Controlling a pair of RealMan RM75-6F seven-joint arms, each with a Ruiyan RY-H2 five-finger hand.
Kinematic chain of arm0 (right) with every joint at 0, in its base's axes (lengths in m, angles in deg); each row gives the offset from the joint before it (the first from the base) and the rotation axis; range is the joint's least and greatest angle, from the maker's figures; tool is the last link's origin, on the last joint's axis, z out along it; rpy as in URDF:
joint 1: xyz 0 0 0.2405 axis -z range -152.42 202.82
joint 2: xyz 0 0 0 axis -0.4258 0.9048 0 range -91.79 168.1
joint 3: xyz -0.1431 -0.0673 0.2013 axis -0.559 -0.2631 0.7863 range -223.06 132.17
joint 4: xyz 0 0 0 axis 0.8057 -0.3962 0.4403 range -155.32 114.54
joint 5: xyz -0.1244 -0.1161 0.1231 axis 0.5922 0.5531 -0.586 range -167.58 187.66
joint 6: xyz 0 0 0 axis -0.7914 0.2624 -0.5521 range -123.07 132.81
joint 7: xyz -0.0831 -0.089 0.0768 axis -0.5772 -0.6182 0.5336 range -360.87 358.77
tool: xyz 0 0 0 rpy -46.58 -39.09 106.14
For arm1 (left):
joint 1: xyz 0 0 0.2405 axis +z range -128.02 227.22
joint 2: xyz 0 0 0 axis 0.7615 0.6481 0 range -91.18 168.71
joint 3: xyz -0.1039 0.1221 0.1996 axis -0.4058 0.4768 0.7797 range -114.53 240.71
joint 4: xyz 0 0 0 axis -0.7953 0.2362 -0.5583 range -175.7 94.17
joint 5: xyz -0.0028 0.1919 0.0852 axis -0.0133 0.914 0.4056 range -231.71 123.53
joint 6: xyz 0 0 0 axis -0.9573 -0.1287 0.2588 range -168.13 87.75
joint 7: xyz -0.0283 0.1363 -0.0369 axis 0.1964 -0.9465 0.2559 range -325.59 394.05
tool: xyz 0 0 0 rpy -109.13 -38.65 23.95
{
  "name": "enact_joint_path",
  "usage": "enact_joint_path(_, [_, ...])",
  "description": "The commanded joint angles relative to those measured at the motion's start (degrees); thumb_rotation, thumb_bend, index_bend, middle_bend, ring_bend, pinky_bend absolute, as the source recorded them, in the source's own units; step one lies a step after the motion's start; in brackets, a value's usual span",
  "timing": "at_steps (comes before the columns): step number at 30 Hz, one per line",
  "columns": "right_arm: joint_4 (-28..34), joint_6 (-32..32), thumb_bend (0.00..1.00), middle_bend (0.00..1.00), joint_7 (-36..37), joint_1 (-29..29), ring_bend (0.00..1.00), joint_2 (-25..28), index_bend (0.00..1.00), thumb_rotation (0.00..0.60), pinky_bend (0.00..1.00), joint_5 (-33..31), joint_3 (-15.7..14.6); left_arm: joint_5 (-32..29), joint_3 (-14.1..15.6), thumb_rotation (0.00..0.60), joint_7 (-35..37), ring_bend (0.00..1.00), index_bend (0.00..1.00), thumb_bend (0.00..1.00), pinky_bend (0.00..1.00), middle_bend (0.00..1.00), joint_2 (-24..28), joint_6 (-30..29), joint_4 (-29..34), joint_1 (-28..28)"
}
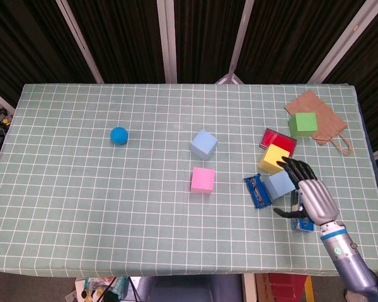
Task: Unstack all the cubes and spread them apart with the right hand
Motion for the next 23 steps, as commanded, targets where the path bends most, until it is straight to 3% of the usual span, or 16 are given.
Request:
enact_joint_path(1, [-2.13, 9.20, 0.09, 0.06, 1.15, 7.54, 0.02, -0.56, 0.10, 0.600, 0.00, 9.73, -5.60, 1.27, 0.16, 0.600, 0.28, 0.00, 0.16, 0.25, 0.00, 0.00, -0.40, -0.99, -0.62, 0.19])
enact_joint_path(4, [-5.63, 16.17, 0.09, 0.06, -1.41, 11.72, 0.02, -3.80, 0.10, 0.600, 0.00, 13.47, -6.95, 2.14, -0.01, 0.600, 0.52, 0.00, 0.16, 0.25, 0.00, 0.00, -0.89, -1.95, -1.49, 0.25])
enact_joint_path(9, [-9.33, 20.86, 0.09, 0.06, -5.83, 15.44, 0.02, -4.76, 0.09, 0.600, 0.00, 16.72, -8.78, 3.10, -0.09, 0.600, 0.25, 0.00, 0.15, 0.25, 0.00, 0.00, -1.59, -2.11, -2.77, -0.19])
enact_joint_path(15, [-11.15, 21.91, 0.09, 0.02, -8.78, 17.11, 0.00, -3.28, 0.03, 0.600, 0.00, 16.45, -8.94, 4.90, -0.09, 0.600, -1.03, 0.00, 0.13, 0.25, 0.00, 0.00, -2.66, -3.01, -4.10, -0.63])
enact_joint_path(23, [-10.61, 22.89, 0.09, 0.02, -10.11, 18.58, 0.00, -2.82, 0.02, 0.600, 0.00, 12.89, -6.95, 6.80, 0.29, 0.600, -1.63, 0.00, 0.13, 0.25, 0.00, 0.00, -3.65, -4.01, -4.97, -0.75])
